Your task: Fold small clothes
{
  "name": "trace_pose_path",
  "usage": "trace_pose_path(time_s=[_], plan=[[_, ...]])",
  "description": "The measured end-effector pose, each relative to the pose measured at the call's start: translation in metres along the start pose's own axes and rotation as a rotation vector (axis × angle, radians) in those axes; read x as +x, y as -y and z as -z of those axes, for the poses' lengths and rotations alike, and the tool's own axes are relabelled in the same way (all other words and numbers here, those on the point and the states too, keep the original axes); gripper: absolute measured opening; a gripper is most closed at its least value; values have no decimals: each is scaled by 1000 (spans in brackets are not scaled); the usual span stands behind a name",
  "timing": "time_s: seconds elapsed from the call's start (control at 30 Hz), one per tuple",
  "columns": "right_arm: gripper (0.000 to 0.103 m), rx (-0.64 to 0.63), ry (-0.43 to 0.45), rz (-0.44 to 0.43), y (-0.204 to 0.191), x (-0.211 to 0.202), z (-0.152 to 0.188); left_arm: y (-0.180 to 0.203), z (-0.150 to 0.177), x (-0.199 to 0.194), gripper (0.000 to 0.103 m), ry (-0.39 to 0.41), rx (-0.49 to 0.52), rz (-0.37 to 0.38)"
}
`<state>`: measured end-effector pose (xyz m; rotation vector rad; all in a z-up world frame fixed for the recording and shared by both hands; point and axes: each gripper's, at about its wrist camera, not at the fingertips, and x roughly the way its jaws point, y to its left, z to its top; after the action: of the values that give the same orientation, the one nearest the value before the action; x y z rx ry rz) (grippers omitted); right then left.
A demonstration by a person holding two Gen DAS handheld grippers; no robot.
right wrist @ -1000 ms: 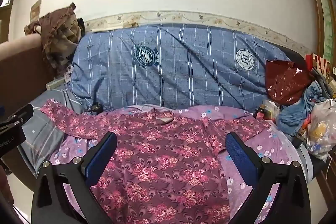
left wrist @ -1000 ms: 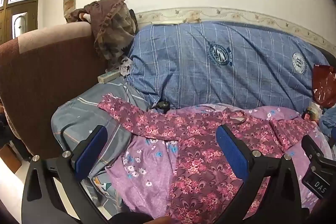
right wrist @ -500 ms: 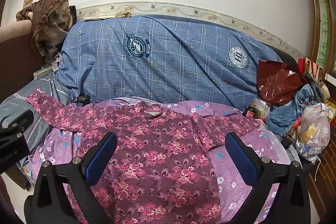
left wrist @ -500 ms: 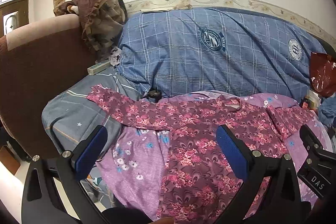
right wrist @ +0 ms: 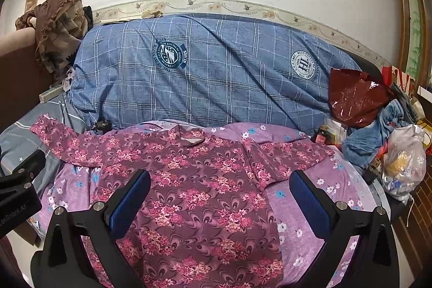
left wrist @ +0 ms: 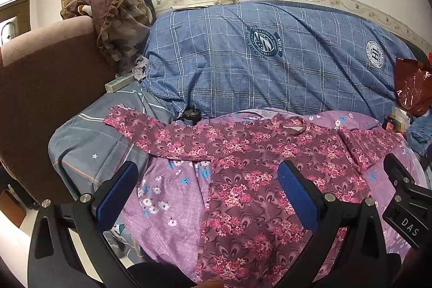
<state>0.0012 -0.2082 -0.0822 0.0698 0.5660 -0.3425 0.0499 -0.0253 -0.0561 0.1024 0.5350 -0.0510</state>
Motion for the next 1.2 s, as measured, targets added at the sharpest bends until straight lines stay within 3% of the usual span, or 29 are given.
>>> trace_pose_path(time_s=[0.57, 1.2], plan=[[102, -5, -10, 7, -1, 0, 5, 4, 4, 2, 103, -17, 9, 8], [102, -4, -46, 26, 9, 27, 5, 22, 0, 27, 103, -52, 32, 23]])
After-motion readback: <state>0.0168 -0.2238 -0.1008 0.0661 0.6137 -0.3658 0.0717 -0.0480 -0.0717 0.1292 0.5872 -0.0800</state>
